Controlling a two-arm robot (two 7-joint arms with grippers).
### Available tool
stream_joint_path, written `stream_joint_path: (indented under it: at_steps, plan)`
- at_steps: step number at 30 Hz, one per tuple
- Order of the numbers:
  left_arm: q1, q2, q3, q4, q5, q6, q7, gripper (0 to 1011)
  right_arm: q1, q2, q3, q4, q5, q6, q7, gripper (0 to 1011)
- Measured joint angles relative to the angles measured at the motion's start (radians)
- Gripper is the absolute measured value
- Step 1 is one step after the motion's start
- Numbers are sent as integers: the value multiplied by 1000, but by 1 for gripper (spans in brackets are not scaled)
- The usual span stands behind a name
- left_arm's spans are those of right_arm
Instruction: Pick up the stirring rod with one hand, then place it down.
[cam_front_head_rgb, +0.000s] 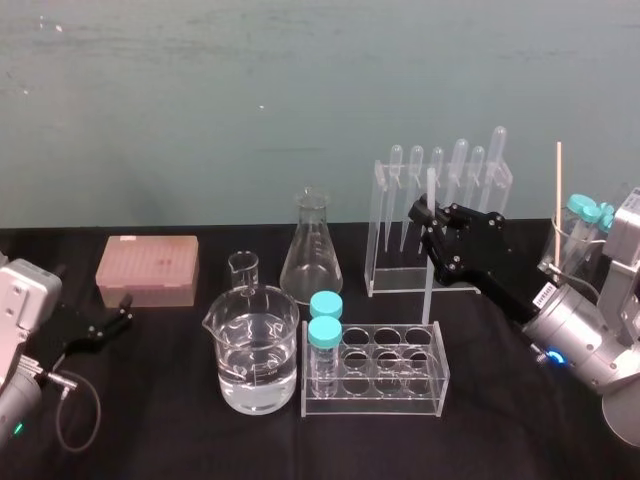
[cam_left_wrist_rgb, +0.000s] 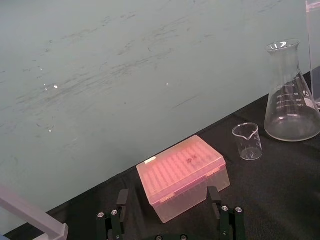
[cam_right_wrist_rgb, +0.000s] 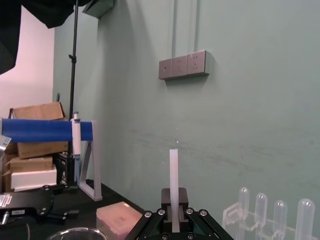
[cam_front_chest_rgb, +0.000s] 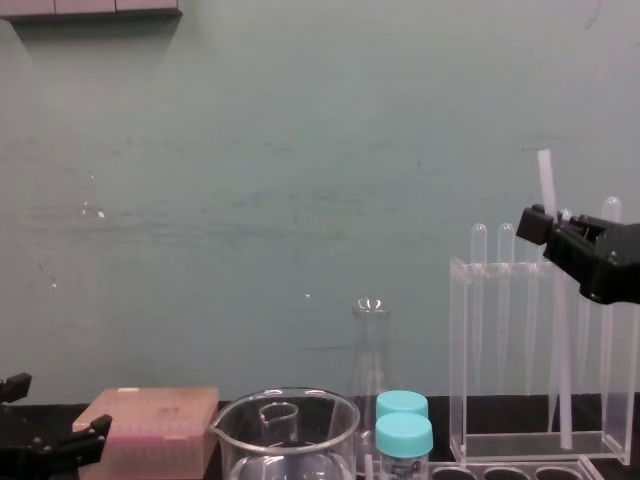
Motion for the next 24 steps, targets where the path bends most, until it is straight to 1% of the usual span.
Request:
stream_joint_path:
  at_steps: [5, 11, 13, 17, 24]
  plan:
    - [0, 0, 0, 0, 0, 0, 0, 1000, 6, -7, -1, 22, -8, 8, 16, 67]
    - [0, 0, 0, 0, 0, 0, 0, 1000, 21, -14, -12, 57, -13, 21, 37, 67]
    - [0, 0, 0, 0, 0, 0, 0, 1000, 32, -20, -20, 84, -16, 28, 47, 67]
    - [0, 0, 0, 0, 0, 0, 0, 1000, 45, -26, -30, 113, -21, 38, 54, 67]
    - [0, 0, 0, 0, 0, 0, 0, 1000, 80, -36, -63, 191, -47, 53, 75, 67]
